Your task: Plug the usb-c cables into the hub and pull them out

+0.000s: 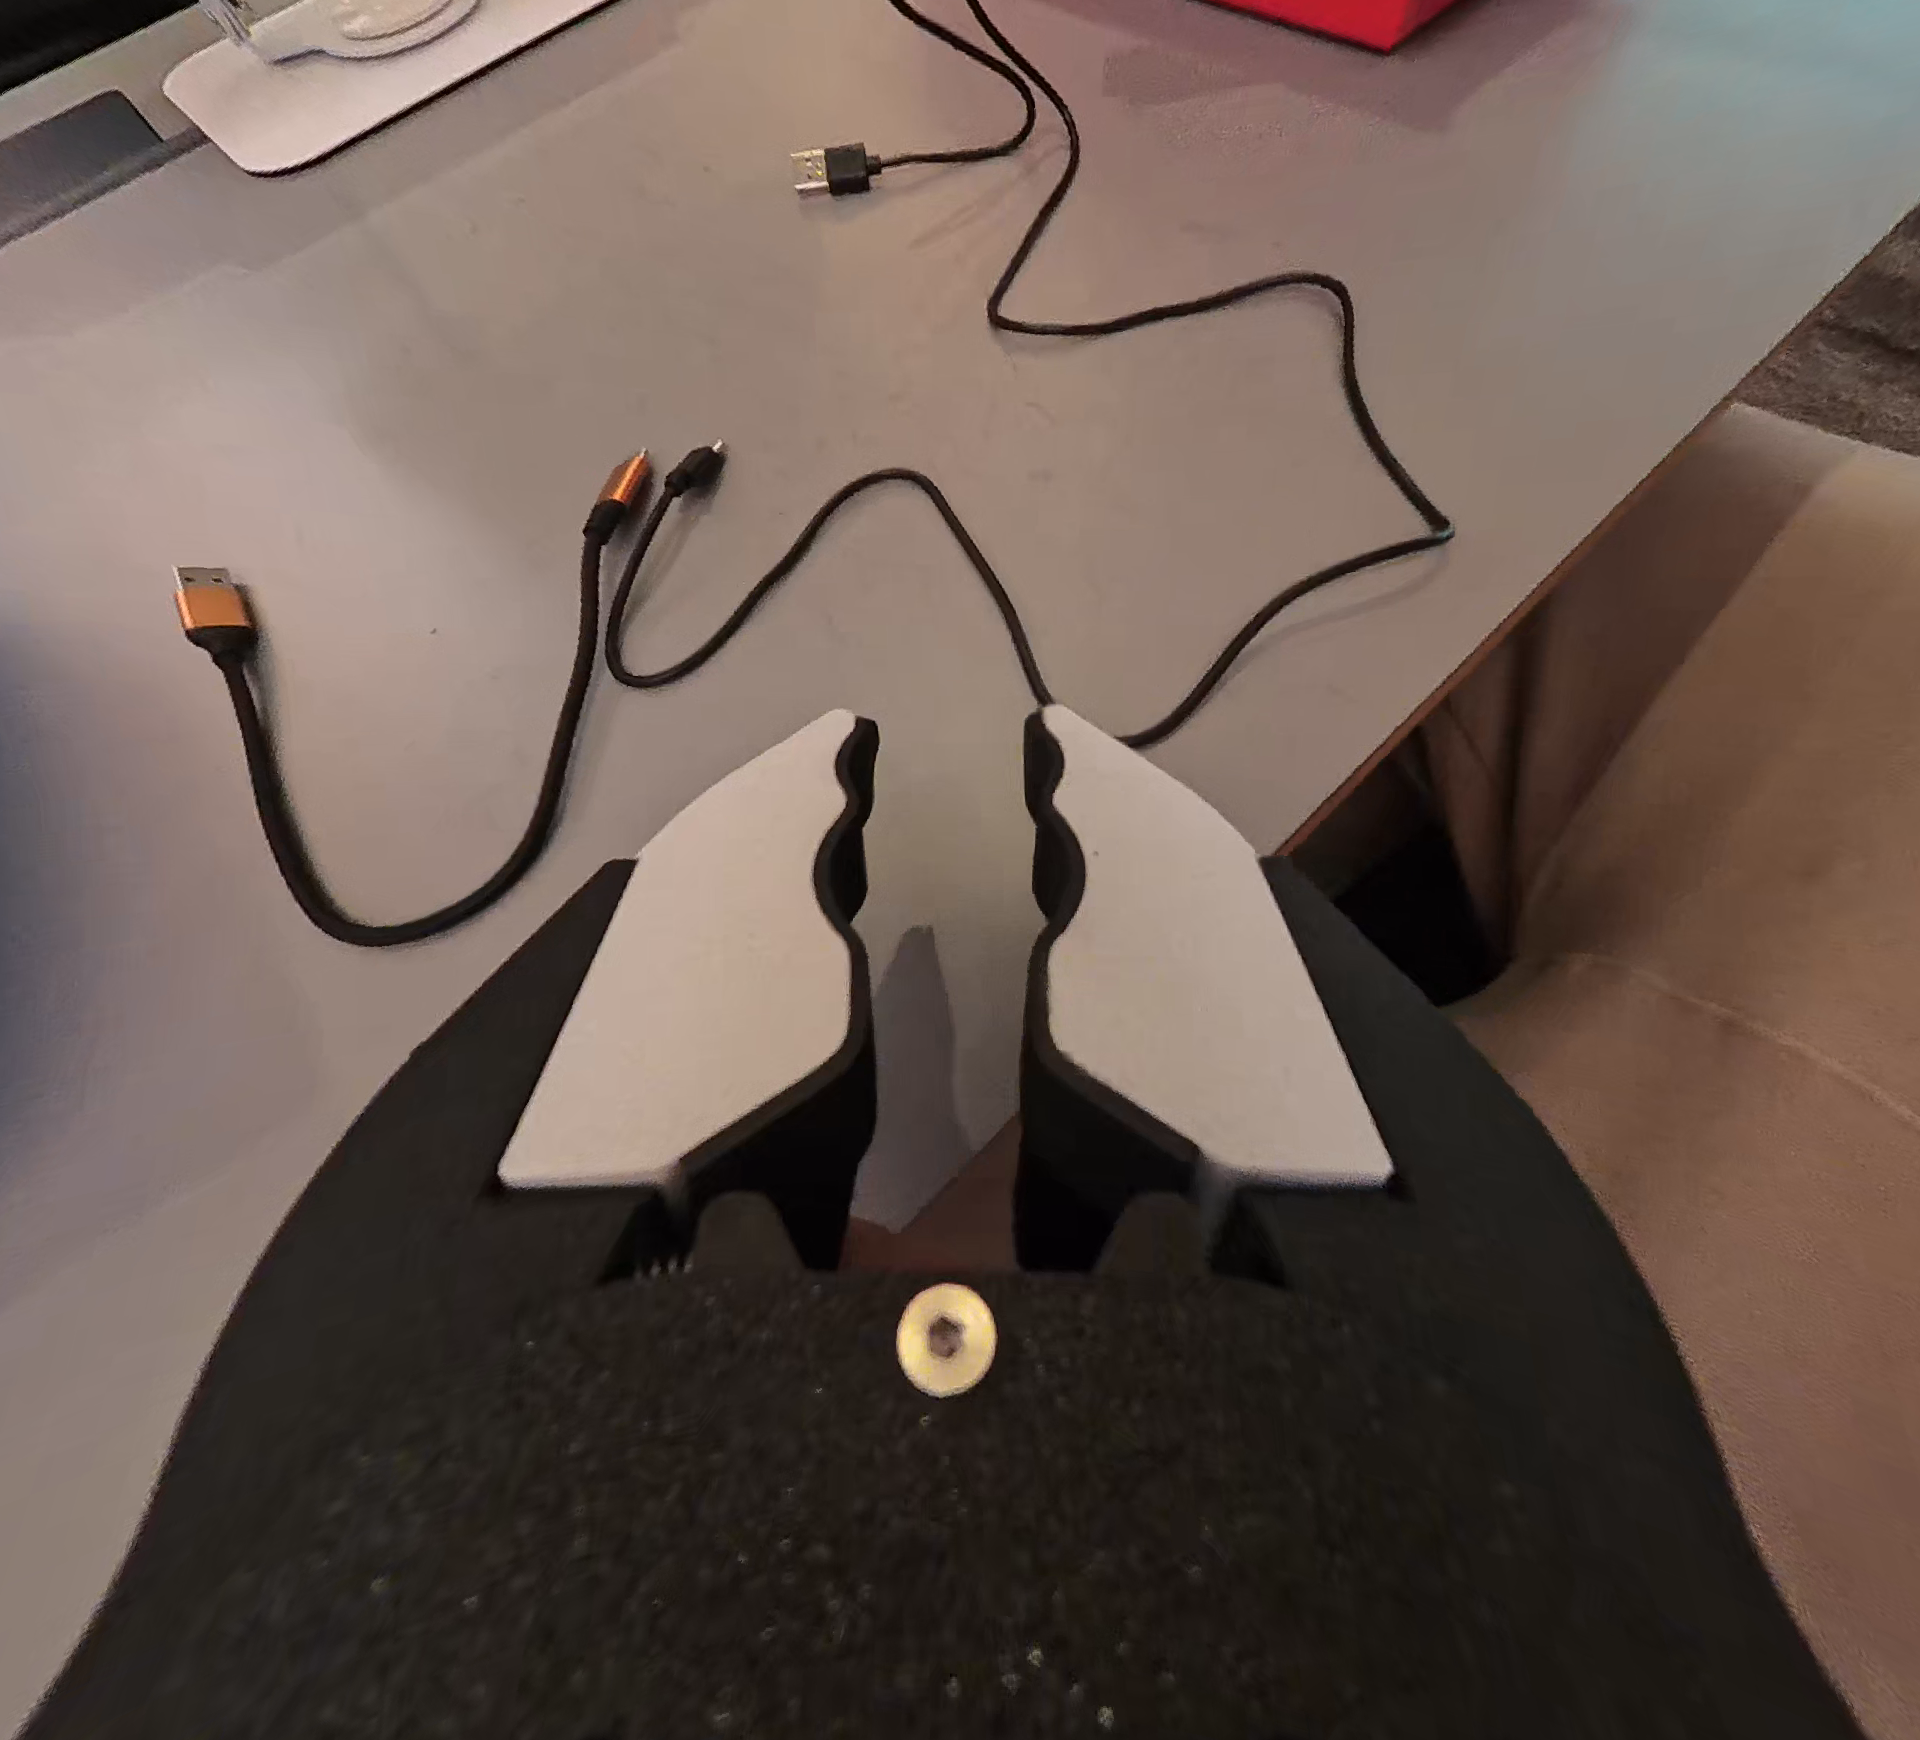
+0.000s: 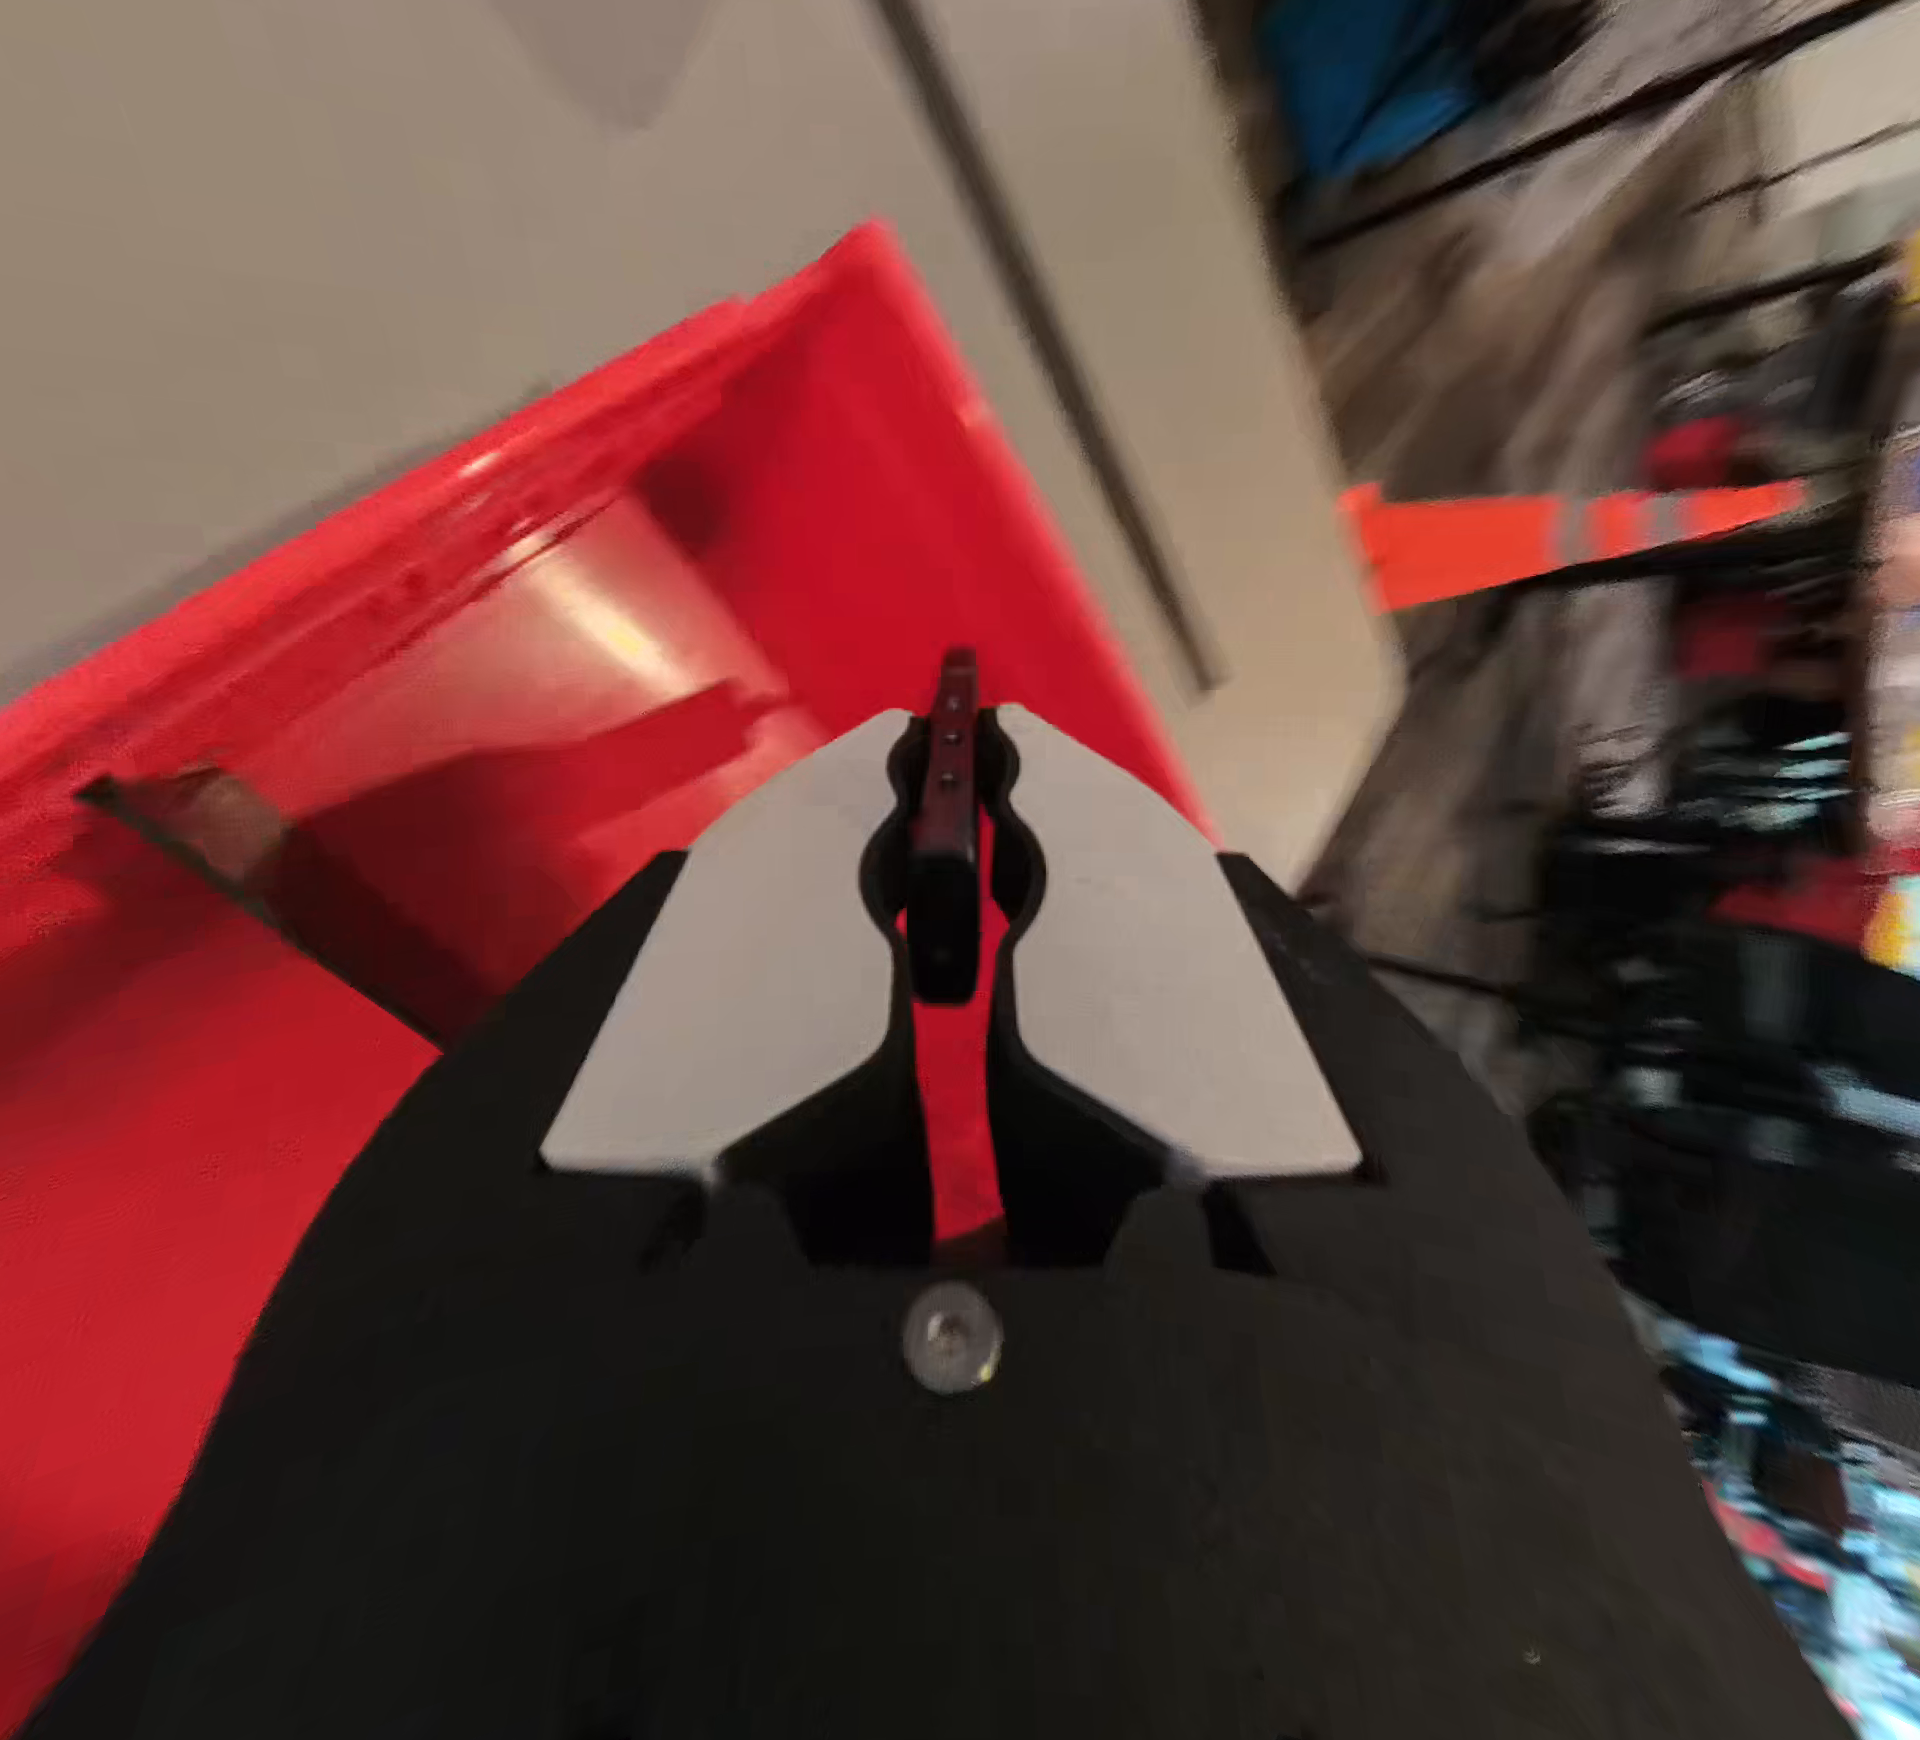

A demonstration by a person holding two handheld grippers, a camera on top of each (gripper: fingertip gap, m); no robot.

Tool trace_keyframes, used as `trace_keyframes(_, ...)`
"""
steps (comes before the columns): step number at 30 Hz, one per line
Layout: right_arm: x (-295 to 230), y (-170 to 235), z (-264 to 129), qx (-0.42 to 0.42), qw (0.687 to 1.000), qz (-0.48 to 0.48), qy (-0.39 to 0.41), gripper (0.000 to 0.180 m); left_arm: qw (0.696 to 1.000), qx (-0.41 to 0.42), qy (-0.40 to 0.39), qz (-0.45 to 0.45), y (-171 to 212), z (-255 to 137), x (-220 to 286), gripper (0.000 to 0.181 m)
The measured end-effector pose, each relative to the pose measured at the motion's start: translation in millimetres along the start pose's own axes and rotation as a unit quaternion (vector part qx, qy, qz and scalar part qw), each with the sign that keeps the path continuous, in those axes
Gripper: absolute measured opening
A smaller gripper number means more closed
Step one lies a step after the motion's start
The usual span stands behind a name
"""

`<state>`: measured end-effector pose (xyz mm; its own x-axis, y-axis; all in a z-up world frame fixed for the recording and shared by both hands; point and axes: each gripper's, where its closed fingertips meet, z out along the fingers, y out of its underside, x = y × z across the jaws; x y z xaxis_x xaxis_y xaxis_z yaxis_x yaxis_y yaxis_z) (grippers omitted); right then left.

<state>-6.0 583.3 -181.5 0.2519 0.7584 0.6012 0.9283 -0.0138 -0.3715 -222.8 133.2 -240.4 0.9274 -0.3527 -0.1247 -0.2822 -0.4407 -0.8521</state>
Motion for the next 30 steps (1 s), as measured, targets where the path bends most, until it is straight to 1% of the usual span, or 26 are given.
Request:
trace_keyframes(1, -14.2, 8.1, 12.2, -0.025, 0.999, 0.027, -0.034, 0.009, 1.0, 0.005, 0.0, -0.006, -2.4, -0.5, -1.4, 0.027)
trace_keyframes(3, -34.3, 11.1, 25.3, -0.05, 0.989, 0.104, -0.093, 0.02, 1.0, 0.009, 0.002, -0.014, -4.1, -0.6, -3.3, 0.026)
trace_keyframes(5, -47.4, 0.5, 24.9, -0.045, 0.967, 0.191, -0.162, 0.032, 1.0, 0.003, 0.001, -0.013, -1.6, 1.3, -5.5, 0.026)
trace_keyframes(6, -57.0, -4.1, 19.7, -0.052, 0.948, 0.227, -0.216, 0.044, 1.0, 0.0, 0.0, -0.011, -0.6, 2.0, -6.2, 0.026)
trace_keyframes(7, -63.7, -7.7, 12.0, -0.06, 0.928, 0.252, -0.266, 0.047, 1.0, 0.0, 0.0, -0.01, -0.3, 2.4, -6.3, 0.026)
trace_keyframes(8, -62.8, -10.9, 4.0, -0.058, 0.916, 0.271, -0.29, 0.048, 1.0, 0.0, 0.003, -0.012, -0.4, 2.3, -5.9, 0.026)
trace_keyframes(9, -57.1, -15.6, -5.6, -0.041, 0.911, 0.284, -0.296, 0.054, 1.0, 0.002, 0.005, -0.014, -0.9, 1.6, -5.2, 0.026)
trace_keyframes(12, -40.6, -39.1, -51.0, 0.061, 0.915, 0.289, -0.274, 0.053, 1.0, 0.005, 0.012, -0.02, -0.5, -2.0, -3.6, 0.026)
trace_keyframes(14, -52.3, -56.2, -90.6, 0.121, 0.922, 0.259, -0.259, 0.057, 1.0, 0.003, 0.014, -0.023, 1.5, -3.5, -3.4, 0.026)
trace_keyframes(16, -93.9, -81.1, -127.1, 0.172, 0.915, 0.223, -0.287, 0.06, 0.999, 0.004, 0.019, -0.026, 2.0, -3.6, -2.9, 0.026)
trace_keyframes(18, -152.3, -101.0, -143.4, 0.179, 0.908, 0.185, -0.331, 0.07, 0.999, 0.005, 0.024, -0.029, 1.8, -2.4, -2.6, 0.026)
trace_keyframes(20, -203.5, -111.4, -134.4, 0.148, 0.91, 0.157, -0.352, 0.084, 0.999, 0.003, 0.024, -0.026, 1.9, -0.5, -3.5, 0.026)
trace_keyframes(21, -221.5, -112.5, -121.9, 0.125, 0.918, 0.145, -0.347, 0.088, 0.999, 0.003, 0.025, -0.027, 1.2, 0.1, -3.6, 0.026)
trace_keyframes(23, -239.4, -110.8, -90.8, 0.071, 0.943, 0.126, -0.3, 0.092, 0.999, 0.005, 0.03, -0.03, -0.3, 0.3, -2.9, 0.026)
trace_keyframes(24, -245.5, -113.4, -79.9, 0.059, 0.948, 0.123, -0.289, 0.092, 0.999, 0.006, 0.031, -0.03, -1.4, -0.3, -2.4, 0.026)
trace_keyframes(27, -251.4, -109.1, -47.5, 0.008, 0.956, 0.129, -0.263, 0.07, 0.999, 0.01, 0.033, -0.025, -4.2, -1.2, -0.3, 0.026)
trace_keyframes(29, -249.7, -98.9, -33.6, -0.015, 0.963, 0.126, -0.238, 0.058, 0.999, 0.004, 0.035, -0.019, -1.9, -0.1, 1.7, 0.026)
trace_keyframes(30, -249.1, -92.0, -30.1, -0.024, 0.969, 0.111, -0.221, 0.041, 0.999, 0.001, 0.034, -0.015, -0.4, 0.2, 1.8, 0.026)
